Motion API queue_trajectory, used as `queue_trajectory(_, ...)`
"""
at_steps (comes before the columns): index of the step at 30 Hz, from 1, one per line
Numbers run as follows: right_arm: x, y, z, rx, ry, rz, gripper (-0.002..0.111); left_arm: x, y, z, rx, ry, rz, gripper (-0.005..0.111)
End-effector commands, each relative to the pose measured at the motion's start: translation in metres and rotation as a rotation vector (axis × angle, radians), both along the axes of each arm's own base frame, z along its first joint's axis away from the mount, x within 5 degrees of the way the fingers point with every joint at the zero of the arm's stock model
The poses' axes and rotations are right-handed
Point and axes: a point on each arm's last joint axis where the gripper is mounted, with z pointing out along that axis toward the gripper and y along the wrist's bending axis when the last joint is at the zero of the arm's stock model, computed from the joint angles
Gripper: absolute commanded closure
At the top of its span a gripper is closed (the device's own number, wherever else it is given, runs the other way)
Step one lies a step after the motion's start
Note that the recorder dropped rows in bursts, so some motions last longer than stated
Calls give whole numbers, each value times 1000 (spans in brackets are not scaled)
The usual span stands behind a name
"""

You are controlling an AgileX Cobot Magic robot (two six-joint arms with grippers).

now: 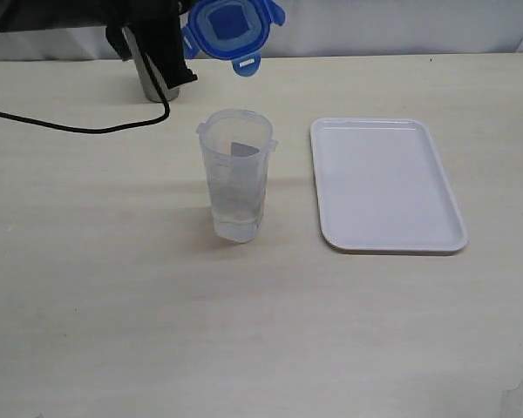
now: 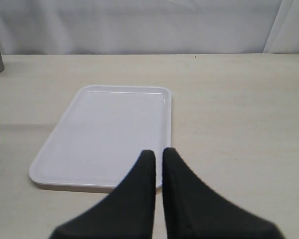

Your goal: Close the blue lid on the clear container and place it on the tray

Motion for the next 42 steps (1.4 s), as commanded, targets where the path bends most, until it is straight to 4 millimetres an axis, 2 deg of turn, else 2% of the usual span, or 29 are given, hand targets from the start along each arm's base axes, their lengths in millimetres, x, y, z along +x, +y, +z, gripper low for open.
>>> queue_trajectory(1, 0, -1, 0, -8, -4, -7, 103, -8, -4, 0, 86, -212, 91, 107)
queue_trajectory(5, 0, -1, 0, -8, -4, -7, 103, -19, -6, -13, 226, -334, 120, 107)
queue_trajectory(12, 0, -1, 0, -8, -4, -7, 103, -27, -2, -36, 316, -295, 82, 107)
queue_trajectory(22, 0, -1, 0, -8, -4, -7, 103, -46, -26, -36, 284, -291, 21, 107)
queue_trajectory(42, 0, -1, 0, -8, -4, -7, 103, -55, -35, -39, 252, -236, -15, 107)
